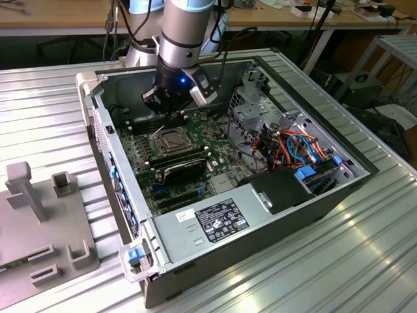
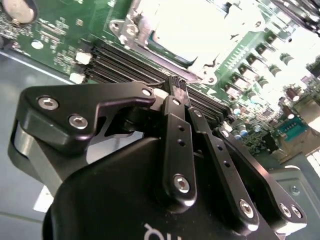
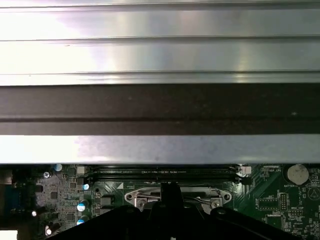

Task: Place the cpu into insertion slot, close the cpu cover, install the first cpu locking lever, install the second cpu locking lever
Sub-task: 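Install the first cpu locking lever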

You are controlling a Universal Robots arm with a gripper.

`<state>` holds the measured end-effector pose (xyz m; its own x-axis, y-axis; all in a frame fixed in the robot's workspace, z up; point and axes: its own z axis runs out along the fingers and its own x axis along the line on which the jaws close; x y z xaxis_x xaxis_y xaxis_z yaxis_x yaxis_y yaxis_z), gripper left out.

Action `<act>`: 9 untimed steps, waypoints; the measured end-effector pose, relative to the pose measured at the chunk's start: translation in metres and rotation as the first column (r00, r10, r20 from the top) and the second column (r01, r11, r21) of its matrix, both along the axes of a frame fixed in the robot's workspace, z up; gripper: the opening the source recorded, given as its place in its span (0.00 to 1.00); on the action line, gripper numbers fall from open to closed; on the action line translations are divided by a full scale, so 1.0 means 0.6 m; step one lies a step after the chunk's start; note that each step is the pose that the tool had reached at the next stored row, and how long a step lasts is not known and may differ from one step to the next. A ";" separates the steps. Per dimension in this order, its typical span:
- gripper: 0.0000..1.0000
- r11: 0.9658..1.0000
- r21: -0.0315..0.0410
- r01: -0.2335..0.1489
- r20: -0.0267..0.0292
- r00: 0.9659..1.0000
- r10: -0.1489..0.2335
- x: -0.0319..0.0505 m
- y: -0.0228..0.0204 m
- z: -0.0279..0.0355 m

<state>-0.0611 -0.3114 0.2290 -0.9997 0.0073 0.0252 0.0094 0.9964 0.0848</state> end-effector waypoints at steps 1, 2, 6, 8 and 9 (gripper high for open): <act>0.11 1.000 0.000 -0.004 0.000 1.000 0.004 0.005 0.0007 -0.001; 0.11 1.000 0.000 -0.010 0.000 1.000 0.010 0.013 0.0019 -0.001; 0.11 1.000 0.000 -0.028 0.000 1.000 0.028 0.026 0.0059 -0.007; 0.11 0.999 0.000 -0.032 0.000 0.999 0.032 0.028 0.0071 -0.009; 0.11 0.999 0.000 -0.033 0.000 0.999 0.033 0.029 0.0072 -0.010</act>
